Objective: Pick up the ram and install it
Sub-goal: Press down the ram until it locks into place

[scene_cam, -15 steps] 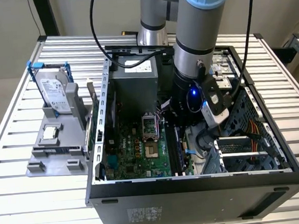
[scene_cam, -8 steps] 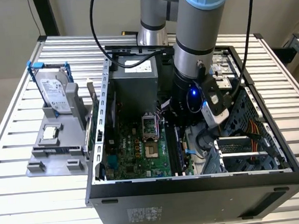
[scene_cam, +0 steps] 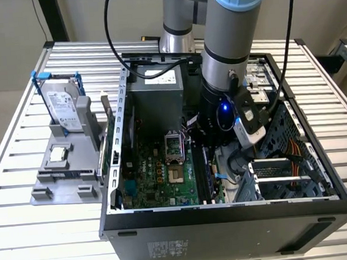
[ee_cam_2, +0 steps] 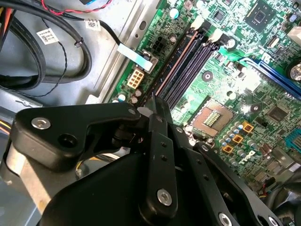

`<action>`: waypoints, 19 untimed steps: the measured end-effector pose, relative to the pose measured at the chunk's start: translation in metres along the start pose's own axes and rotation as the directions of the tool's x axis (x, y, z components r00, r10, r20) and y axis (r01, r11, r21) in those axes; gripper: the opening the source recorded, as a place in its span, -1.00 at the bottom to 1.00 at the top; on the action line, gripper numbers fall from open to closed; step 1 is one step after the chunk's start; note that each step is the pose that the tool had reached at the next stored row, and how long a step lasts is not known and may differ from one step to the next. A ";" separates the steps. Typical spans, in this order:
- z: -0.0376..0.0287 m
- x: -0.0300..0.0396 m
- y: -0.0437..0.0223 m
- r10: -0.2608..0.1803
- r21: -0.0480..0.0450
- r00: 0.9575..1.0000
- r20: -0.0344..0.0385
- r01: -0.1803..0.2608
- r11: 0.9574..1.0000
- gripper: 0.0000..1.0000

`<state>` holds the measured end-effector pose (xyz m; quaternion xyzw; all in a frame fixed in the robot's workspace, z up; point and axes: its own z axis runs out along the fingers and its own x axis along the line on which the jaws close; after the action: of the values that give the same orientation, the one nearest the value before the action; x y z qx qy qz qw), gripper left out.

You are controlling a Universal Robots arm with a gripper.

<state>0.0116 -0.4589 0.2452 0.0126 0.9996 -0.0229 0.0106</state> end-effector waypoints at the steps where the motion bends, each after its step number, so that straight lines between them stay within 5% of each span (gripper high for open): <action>1: 0.0000 0.0000 0.0000 -0.002 0.000 1.000 0.000 0.002 1.000 -1.00; 11: 0.0001 0.0000 0.0000 -0.087 -0.002 0.996 0.004 0.087 0.996 -1.00; 19: -0.0001 0.0001 -0.0001 -0.183 -0.007 0.983 0.008 0.183 0.983 -1.00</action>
<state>0.0115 -0.4590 0.2453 -0.0792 0.9966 -0.0200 0.0123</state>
